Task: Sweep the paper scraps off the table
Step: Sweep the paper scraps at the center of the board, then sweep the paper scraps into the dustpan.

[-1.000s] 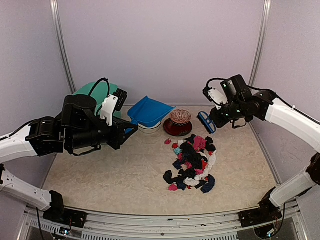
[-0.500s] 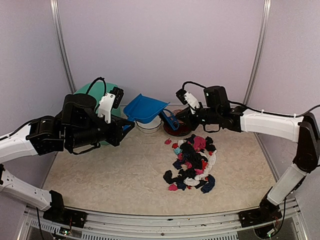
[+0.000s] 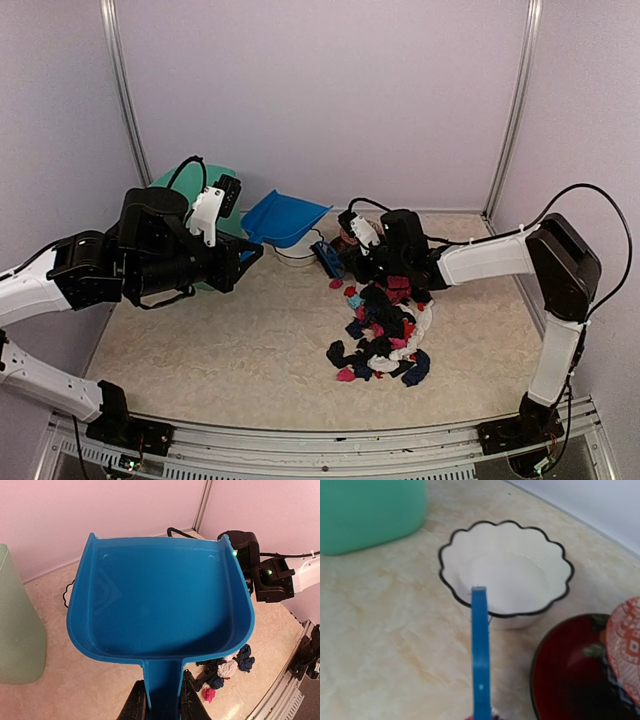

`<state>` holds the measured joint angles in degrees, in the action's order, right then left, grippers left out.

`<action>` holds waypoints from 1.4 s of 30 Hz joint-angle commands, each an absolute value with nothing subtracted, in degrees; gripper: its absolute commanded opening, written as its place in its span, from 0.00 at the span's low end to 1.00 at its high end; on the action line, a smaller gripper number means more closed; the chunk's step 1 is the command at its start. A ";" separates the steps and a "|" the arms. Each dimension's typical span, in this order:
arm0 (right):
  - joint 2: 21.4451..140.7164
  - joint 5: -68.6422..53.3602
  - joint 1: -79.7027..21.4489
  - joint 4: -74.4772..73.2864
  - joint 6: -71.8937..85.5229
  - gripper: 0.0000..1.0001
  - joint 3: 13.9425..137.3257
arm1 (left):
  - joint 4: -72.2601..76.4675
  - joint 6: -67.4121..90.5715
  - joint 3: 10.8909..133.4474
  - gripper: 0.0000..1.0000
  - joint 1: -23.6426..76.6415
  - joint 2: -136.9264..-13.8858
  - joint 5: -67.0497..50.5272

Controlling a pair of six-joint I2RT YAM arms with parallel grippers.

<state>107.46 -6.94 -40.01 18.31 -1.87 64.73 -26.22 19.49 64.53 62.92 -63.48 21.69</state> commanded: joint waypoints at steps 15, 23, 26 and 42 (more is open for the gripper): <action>89.60 -3.21 -40.55 6.01 -4.89 0.00 52.64 | -24.25 18.13 65.53 0.00 61.44 -65.17 20.12; 74.12 1.90 -40.51 -5.95 -2.94 0.00 54.99 | -24.66 18.79 64.84 0.00 61.33 -65.93 17.14; 69.95 5.76 -40.52 -12.34 -1.55 0.00 57.26 | -25.16 19.54 62.48 0.00 61.51 -64.92 13.92; 62.82 19.11 -40.34 -42.91 22.93 0.00 58.98 | -30.38 24.47 48.36 0.00 72.78 -62.01 12.00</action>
<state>63.37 16.19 -40.12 -32.05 14.15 58.33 -28.01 23.14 50.28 68.86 -61.71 9.63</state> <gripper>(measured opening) 0.043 0.157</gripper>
